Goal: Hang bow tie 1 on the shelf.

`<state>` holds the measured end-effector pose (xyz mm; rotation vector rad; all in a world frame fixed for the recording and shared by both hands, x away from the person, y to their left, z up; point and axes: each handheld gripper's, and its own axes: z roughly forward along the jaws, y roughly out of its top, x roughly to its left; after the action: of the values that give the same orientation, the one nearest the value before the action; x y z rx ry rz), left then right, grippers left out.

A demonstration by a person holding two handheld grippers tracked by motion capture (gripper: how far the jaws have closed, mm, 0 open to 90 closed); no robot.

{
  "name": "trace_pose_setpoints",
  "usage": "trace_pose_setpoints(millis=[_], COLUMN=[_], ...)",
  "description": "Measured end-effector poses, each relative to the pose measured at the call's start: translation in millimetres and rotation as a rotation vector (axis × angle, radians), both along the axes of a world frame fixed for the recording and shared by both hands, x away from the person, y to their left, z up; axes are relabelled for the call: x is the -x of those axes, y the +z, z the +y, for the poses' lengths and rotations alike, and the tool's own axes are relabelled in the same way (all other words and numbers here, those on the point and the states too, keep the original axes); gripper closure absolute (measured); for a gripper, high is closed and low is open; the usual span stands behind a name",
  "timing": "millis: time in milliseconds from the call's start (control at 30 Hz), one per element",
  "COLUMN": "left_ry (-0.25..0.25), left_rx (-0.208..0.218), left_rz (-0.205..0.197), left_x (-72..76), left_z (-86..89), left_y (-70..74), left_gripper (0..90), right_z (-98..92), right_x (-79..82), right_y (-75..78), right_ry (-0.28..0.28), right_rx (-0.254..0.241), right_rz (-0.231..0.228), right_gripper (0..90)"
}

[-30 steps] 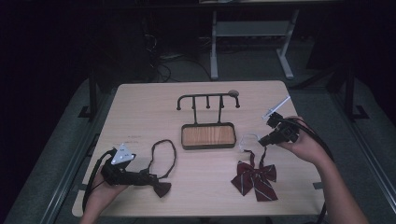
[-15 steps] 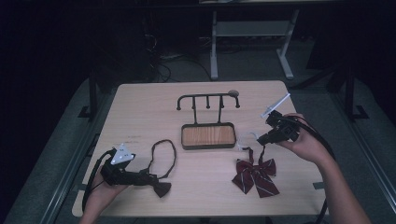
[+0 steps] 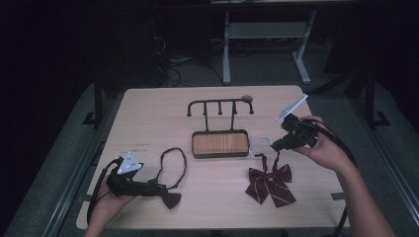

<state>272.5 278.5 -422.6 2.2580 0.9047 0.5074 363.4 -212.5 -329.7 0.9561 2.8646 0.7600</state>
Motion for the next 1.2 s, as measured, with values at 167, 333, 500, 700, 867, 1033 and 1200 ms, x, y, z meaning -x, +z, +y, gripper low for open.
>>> trace_pose_setpoints(millis=[167,333,500,700,867,1033,1200], left_ry=[0.000,0.001,0.001,0.000,0.002,-0.001,-0.002], left_rx=[0.001,0.005,0.008,0.006,0.012,0.015,0.016], left_rz=[0.000,-0.003,-0.003,-0.002,0.001,0.000,0.000], left_x=[0.0,0.0,-0.3,-0.7,-1.8,-2.8,-2.7], left_z=[0.0,-0.1,0.6,2.0,3.2,3.8,4.0], left_y=[0.0,0.0,-0.4,-0.3,-1.0,-1.1,-0.9], left_gripper=[26.4,26.4,26.4,26.4,26.4,26.2,26.2], right_z=[1.5,2.7,4.4,6.7,8.8,11.9,16.3], right_x=[0.2,-0.4,-0.6,-1.2,-2.4,-4.1,-5.4], right_y=[8.2,15.6,22.4,28.6,35.6,42.7,51.4], right_ry=[0.010,0.016,0.024,0.031,0.041,0.046,0.053], right_rx=[-0.006,-0.015,-0.025,-0.036,-0.041,-0.037,-0.046], right_rz=[-0.004,-0.012,-0.018,-0.018,-0.026,-0.032,-0.040], right_gripper=[86.8,86.8,86.8,86.8,86.9,86.8,86.8])
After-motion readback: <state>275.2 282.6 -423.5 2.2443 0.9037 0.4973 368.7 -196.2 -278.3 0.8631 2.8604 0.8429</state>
